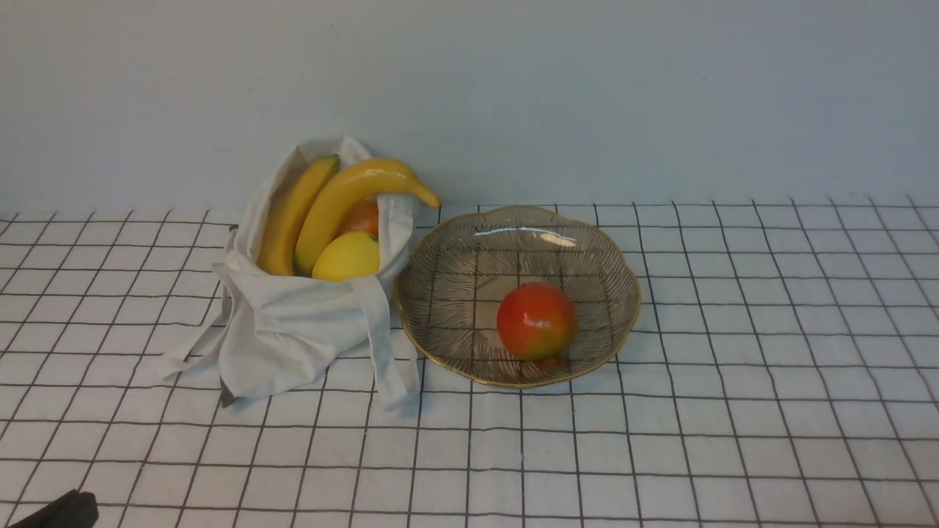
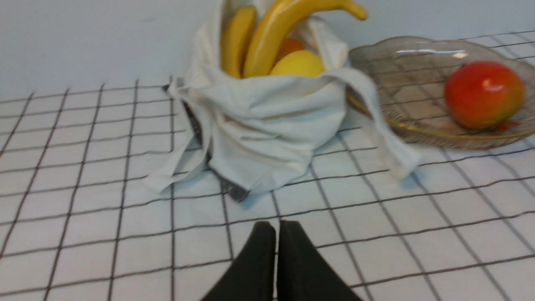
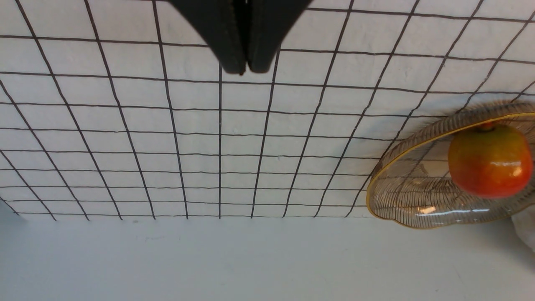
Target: Take the fruit out of the bag on the white checkered tablecloth and place them on the plate.
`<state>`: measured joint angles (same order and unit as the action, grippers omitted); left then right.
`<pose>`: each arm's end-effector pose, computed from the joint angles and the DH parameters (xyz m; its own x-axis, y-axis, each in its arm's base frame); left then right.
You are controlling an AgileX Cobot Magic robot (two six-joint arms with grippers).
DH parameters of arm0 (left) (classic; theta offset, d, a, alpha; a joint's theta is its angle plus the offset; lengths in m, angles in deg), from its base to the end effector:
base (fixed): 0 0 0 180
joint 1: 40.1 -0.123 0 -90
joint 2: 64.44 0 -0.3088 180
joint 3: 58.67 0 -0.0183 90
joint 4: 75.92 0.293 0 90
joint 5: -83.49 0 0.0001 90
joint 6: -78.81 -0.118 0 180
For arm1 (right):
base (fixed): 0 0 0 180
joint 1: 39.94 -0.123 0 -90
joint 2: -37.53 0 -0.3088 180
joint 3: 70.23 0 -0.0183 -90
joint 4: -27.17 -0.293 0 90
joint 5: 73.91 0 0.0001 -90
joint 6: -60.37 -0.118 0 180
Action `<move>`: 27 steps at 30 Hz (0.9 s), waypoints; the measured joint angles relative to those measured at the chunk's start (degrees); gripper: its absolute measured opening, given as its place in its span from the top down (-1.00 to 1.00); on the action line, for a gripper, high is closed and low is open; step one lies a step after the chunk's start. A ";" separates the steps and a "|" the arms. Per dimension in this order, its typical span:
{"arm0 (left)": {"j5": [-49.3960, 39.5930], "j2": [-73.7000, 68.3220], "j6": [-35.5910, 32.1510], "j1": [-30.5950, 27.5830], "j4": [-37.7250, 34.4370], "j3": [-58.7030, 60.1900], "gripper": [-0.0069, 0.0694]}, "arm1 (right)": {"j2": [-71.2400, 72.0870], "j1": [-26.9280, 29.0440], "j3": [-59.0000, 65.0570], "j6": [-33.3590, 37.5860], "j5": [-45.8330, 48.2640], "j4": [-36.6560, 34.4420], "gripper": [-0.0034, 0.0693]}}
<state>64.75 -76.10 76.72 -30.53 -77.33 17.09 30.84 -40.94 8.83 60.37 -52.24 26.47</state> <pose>0.1012 -0.0180 0.1840 -0.2720 0.0592 -0.9605 0.1773 0.9841 0.0105 0.0967 0.0022 0.1635 -0.2995 0.0061 -0.9541 -0.0184 0.9998 0.0122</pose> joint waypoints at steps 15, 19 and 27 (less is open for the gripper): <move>-2.63 5.07 0.00 -4.37 0.89 3.66 0.84 | 0.00 0.00 0.00 0.00 0.00 0.00 0.95; -2.67 5.07 0.00 -6.28 0.89 3.66 0.84 | 0.00 0.00 0.00 0.00 0.00 0.00 0.95; -2.67 5.07 0.00 -8.11 0.89 3.66 0.84 | 0.00 0.00 0.00 0.00 0.00 0.00 0.95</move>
<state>62.08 -71.03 76.72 -38.64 -76.44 20.75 30.84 -40.94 8.83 60.37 -52.24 26.47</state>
